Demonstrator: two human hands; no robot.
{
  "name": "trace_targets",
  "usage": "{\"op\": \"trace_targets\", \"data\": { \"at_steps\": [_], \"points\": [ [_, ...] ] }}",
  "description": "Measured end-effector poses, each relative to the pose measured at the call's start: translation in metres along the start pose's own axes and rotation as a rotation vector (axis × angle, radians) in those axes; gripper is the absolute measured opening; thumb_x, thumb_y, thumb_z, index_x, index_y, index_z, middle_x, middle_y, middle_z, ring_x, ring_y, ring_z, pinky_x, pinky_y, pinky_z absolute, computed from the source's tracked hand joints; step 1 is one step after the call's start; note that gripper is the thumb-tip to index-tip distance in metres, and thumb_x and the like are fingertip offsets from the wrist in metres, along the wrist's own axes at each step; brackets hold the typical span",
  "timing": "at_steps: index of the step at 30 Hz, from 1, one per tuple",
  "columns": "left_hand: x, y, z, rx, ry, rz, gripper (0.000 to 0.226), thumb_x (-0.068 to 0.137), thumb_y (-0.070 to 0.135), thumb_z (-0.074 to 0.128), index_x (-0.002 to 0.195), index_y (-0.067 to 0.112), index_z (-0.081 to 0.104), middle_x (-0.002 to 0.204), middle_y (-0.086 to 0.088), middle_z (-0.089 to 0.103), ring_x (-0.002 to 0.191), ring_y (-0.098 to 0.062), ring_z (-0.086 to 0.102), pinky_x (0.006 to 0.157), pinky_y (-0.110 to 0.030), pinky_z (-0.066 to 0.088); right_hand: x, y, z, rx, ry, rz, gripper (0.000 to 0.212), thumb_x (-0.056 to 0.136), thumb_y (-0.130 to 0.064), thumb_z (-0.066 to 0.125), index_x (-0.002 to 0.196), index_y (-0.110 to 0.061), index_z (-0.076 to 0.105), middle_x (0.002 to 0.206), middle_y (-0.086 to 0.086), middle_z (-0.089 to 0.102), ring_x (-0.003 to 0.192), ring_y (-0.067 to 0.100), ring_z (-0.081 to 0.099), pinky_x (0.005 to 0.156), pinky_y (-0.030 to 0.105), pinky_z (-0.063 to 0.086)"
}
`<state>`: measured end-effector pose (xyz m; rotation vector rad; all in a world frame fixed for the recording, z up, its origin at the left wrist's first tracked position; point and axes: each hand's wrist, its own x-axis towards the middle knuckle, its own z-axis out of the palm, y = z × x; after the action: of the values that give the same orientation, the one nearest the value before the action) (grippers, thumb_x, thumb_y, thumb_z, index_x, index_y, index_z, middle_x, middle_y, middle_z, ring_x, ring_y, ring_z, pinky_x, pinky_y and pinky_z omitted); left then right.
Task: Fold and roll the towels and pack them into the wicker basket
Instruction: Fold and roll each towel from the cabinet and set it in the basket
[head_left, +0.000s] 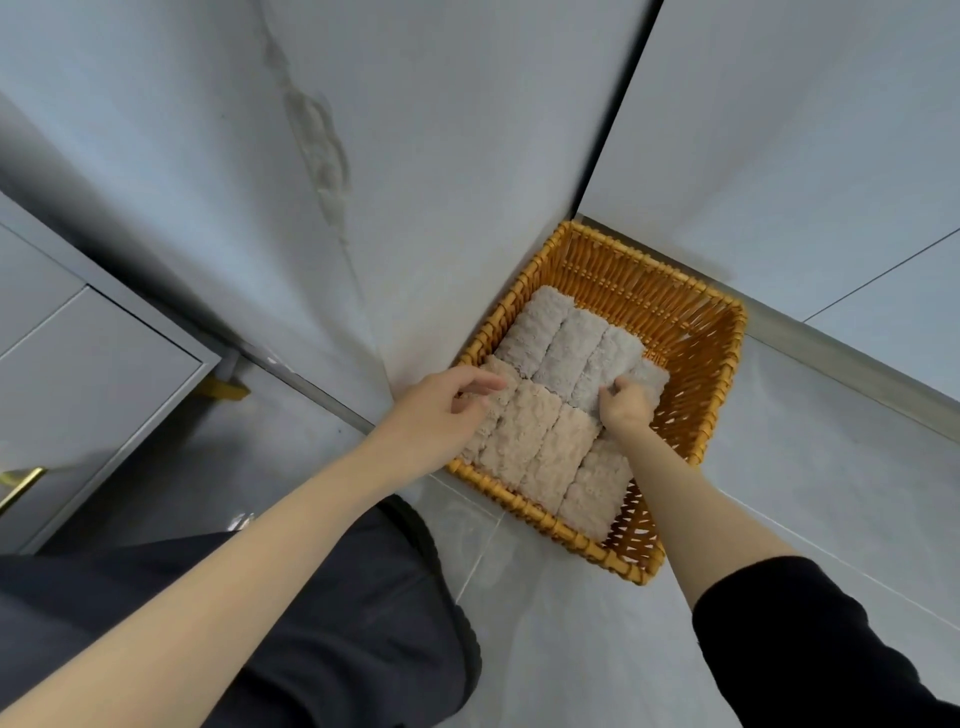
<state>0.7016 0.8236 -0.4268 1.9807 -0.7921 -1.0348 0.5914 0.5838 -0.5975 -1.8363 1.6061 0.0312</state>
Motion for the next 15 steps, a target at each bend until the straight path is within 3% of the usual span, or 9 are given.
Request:
{"op": "trace_targets", "data": {
  "at_steps": [1,3,7,11,13,14,15],
  "points": [
    [-0.001,0.0,-0.001,-0.001,-0.003,0.001,0.023,0.099,0.022,0.046,0.113,0.039,0.054,0.121,0.018,0.054,0.108,-0.001,0.051,0.072,-0.005,0.035,-0.001,-0.003,-0.003,-0.071,-0.003,-0.005,0.018,0.098,-0.013,0.044,0.086,-0.004,0.055,0.103,0.015,0.055,0.095,0.031,0.054,0.072,0.032,0.046],
    [-0.004,0.001,-0.004,0.002,-0.007,0.002,0.025,0.099,0.022,0.045,0.116,0.037,0.055,0.122,0.017,0.054,0.109,-0.002,0.051,0.074,-0.005,0.036,0.001,-0.008,-0.011,-0.215,-0.039,-0.01,0.025,0.098,-0.011,0.042,0.111,0.002,0.058,0.135,0.02,0.04,0.12,0.035,0.043,0.093,0.037,0.042],
    [-0.01,0.008,-0.013,0.031,0.016,0.013,0.027,0.1,0.02,0.044,0.121,0.031,0.056,0.12,0.016,0.056,0.103,-0.003,0.054,0.07,-0.006,0.038,-0.008,-0.021,-0.025,-0.321,-0.074,0.017,0.033,0.097,-0.01,0.044,0.125,0.004,0.05,0.145,0.021,0.028,0.126,0.036,0.038,0.099,0.041,0.042],
    [-0.02,0.02,-0.02,0.007,0.019,0.038,0.024,0.099,0.019,0.045,0.114,0.034,0.056,0.119,0.013,0.059,0.105,-0.004,0.055,0.074,-0.005,0.04,-0.04,-0.031,-0.04,-0.162,0.178,-0.155,0.043,0.095,-0.016,0.05,0.137,-0.012,0.043,0.136,0.015,0.043,0.122,0.032,0.044,0.097,0.044,0.044],
    [-0.029,0.027,-0.025,-0.008,0.033,0.048,0.023,0.1,0.019,0.045,0.114,0.032,0.056,0.119,0.011,0.06,0.11,-0.006,0.054,0.079,-0.008,0.038,-0.065,-0.04,-0.048,-0.008,0.18,-0.304,0.037,0.097,-0.019,0.049,0.133,-0.013,0.047,0.109,0.001,0.058,0.099,0.018,0.056,0.081,0.024,0.049],
    [-0.031,0.029,-0.027,-0.014,0.036,0.047,0.023,0.1,0.019,0.045,0.116,0.031,0.057,0.119,0.011,0.06,0.11,-0.006,0.054,0.08,-0.009,0.038,-0.075,-0.045,-0.05,0.061,0.155,-0.336,0.035,0.097,-0.018,0.048,0.132,-0.012,0.049,0.093,-0.009,0.057,0.084,0.009,0.056,0.066,0.009,0.044],
    [-0.037,0.032,-0.029,-0.018,0.043,0.049,0.023,0.1,0.019,0.045,0.116,0.031,0.057,0.118,0.011,0.061,0.109,-0.006,0.055,0.08,-0.009,0.038,-0.089,-0.051,-0.055,0.122,0.115,-0.362,0.033,0.097,-0.016,0.047,0.129,-0.012,0.051,0.085,-0.015,0.052,0.078,0.007,0.056,0.058,0.005,0.041]
  ]
}}
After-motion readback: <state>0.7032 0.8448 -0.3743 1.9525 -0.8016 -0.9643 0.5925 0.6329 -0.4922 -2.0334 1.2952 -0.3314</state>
